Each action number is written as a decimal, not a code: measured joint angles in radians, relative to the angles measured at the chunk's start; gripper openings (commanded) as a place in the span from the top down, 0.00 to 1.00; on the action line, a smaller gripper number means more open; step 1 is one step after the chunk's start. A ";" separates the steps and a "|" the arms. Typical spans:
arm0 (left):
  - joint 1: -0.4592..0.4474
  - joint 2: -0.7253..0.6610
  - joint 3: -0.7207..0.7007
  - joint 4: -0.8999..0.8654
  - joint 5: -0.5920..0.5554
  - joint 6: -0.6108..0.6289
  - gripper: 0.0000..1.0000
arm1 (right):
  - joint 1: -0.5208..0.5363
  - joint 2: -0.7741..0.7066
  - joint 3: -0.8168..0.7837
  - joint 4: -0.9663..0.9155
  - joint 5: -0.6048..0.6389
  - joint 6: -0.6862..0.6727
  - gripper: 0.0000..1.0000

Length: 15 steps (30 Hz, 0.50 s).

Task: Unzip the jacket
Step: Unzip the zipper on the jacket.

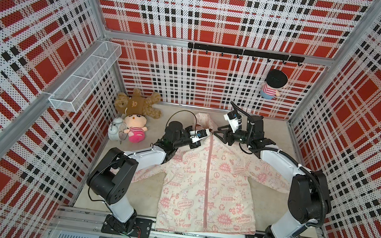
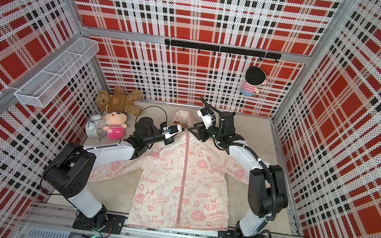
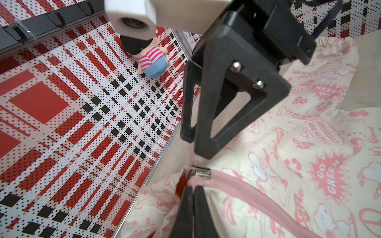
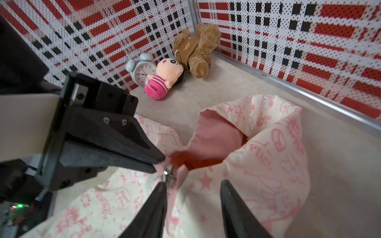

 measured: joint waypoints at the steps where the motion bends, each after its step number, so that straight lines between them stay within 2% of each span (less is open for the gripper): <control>1: 0.002 0.002 0.006 0.000 0.004 -0.004 1.00 | 0.006 -0.001 0.000 0.001 0.003 0.033 0.63; 8: 0.005 0.013 0.023 0.000 0.011 -0.018 1.00 | 0.026 -0.008 0.002 -0.005 0.041 0.171 0.74; 15: 0.010 0.023 0.035 -0.001 0.013 -0.026 1.00 | 0.036 -0.029 0.012 -0.025 0.097 0.244 0.77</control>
